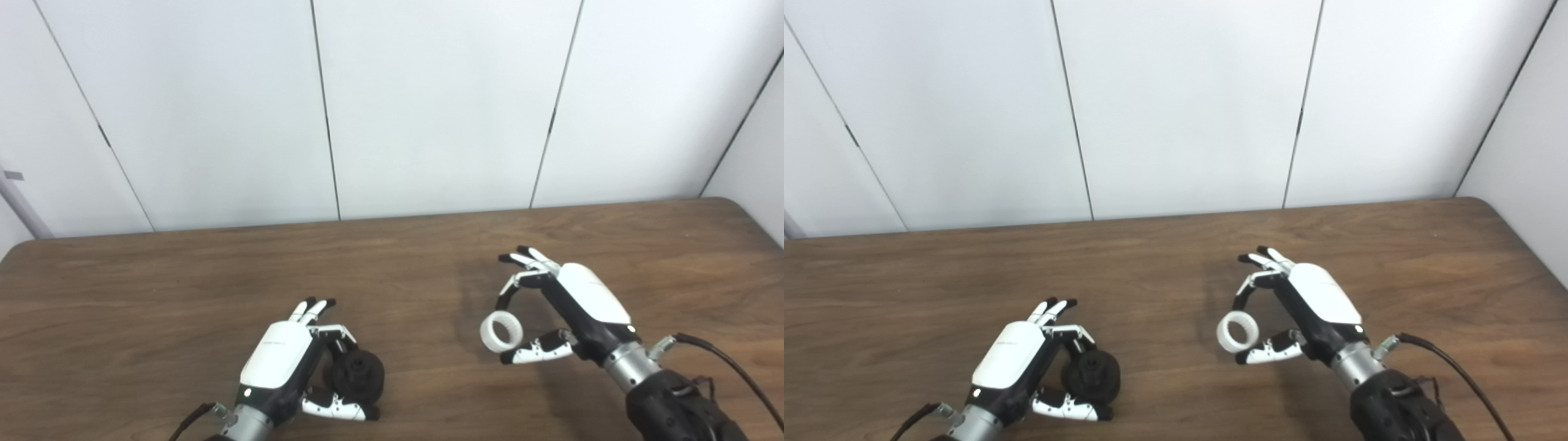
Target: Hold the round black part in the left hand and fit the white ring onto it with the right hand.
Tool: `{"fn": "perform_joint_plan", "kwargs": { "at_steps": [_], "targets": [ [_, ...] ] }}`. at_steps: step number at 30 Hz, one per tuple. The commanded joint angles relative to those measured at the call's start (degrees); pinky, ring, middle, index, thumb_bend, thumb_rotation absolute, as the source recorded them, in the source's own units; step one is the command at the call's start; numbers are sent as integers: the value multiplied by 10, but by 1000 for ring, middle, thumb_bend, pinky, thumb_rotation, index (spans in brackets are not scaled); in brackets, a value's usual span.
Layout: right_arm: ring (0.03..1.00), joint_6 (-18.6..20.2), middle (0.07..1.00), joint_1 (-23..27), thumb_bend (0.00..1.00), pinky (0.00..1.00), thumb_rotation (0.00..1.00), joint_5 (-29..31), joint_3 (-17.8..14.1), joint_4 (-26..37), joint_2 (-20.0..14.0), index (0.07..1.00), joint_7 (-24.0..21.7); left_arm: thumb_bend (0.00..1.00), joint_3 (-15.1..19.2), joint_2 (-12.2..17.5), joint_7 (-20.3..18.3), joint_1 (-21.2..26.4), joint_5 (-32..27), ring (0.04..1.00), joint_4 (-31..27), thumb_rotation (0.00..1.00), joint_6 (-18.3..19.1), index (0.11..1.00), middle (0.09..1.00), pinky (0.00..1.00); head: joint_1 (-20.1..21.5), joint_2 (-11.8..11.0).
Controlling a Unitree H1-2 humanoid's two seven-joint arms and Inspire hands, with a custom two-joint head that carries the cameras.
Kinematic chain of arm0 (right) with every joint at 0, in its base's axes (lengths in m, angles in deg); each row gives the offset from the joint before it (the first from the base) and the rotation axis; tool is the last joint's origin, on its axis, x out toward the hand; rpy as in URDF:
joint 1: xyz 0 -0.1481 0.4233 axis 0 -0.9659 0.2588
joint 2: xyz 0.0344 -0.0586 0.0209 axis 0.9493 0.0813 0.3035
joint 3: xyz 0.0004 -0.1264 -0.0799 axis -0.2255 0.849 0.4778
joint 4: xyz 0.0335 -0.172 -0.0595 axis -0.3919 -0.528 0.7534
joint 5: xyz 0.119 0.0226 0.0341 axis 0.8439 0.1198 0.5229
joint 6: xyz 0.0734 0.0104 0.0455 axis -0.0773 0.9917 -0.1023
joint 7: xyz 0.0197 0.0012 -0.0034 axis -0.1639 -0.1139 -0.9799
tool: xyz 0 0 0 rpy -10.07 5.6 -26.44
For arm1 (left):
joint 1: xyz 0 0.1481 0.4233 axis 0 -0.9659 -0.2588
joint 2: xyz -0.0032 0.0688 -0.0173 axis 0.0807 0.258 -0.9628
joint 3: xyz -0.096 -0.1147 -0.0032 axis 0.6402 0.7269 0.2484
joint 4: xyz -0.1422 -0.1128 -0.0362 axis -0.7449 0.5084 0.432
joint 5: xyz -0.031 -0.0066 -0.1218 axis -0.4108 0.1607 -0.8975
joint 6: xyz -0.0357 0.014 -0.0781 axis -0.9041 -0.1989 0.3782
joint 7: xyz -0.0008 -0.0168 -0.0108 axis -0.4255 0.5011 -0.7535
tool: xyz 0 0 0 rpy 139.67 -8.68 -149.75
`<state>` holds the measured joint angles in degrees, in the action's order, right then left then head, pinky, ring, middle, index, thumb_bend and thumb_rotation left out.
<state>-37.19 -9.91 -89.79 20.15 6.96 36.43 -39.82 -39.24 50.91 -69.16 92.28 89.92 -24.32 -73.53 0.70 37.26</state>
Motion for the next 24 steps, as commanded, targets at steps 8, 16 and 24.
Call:
{"fn": "perform_joint_plan", "kwargs": {
  "at_steps": [8, 16, 24],
  "targets": [
    [983, -8, 899, 49, 519, 967, 130, 4, 15, 30, 9, 475, -32, 519, -18, -4, -21, 2, 24, 949, -3, 46, 23, 480, 826, 1000, -20, 16],
    [971, -18, 887, 61, 518, 960, 129, 13, 25, 29, 26, 475, -44, 520, -35, -4, -18, 8, 50, 945, 2, 47, 33, 480, 826, 1000, -38, 28],
    [977, -13, 897, 65, 519, 938, 130, 12, 40, 31, 40, 475, -61, 520, -51, -11, -21, 6, 46, 955, 6, 47, 31, 480, 832, 1000, -47, 33]
  ]
}}
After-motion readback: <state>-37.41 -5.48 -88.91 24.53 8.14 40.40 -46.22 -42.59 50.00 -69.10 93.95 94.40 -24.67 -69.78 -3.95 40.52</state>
